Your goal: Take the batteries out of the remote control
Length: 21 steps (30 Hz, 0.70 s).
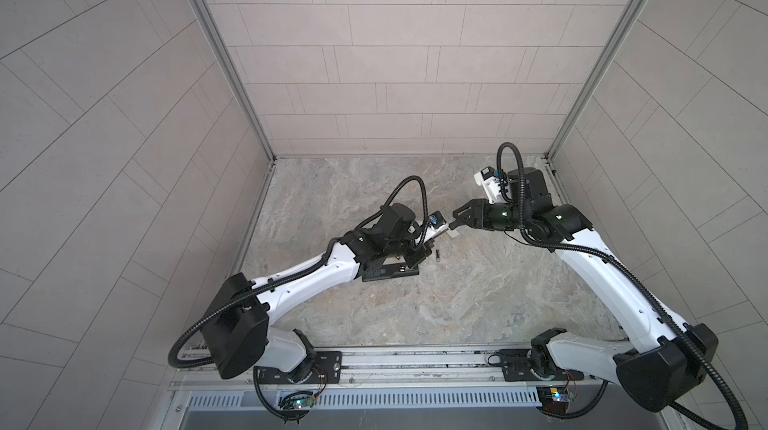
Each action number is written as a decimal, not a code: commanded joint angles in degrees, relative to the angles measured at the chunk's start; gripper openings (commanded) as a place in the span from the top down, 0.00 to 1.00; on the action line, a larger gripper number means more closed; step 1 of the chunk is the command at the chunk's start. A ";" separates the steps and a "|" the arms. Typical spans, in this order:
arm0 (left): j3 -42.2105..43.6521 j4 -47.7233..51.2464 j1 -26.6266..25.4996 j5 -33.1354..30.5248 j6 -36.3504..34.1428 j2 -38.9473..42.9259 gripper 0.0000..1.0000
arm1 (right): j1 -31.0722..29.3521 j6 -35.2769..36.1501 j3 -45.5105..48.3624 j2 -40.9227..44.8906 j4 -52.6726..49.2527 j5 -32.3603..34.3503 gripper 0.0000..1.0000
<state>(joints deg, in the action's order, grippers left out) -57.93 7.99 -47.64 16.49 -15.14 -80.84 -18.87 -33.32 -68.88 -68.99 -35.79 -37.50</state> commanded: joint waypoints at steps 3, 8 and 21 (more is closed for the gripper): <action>-2.89 -0.58 0.27 1.89 -0.76 0.30 1.00 | 0.03 0.17 -0.94 -2.56 -2.05 -5.95 0.68; -2.56 -0.28 0.36 1.74 -0.33 0.07 1.00 | 0.24 0.66 -1.69 -2.88 -2.72 -4.20 0.82; 6.04 5.99 6.72 -12.01 8.62 15.45 0.35 | 2.61 -8.13 3.95 -0.13 4.75 4.24 0.87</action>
<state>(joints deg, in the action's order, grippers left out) -53.34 10.24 -42.74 8.49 -8.95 -68.05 -16.49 -37.80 -66.00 -70.85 -34.83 -35.75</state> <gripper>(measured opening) 0.646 0.278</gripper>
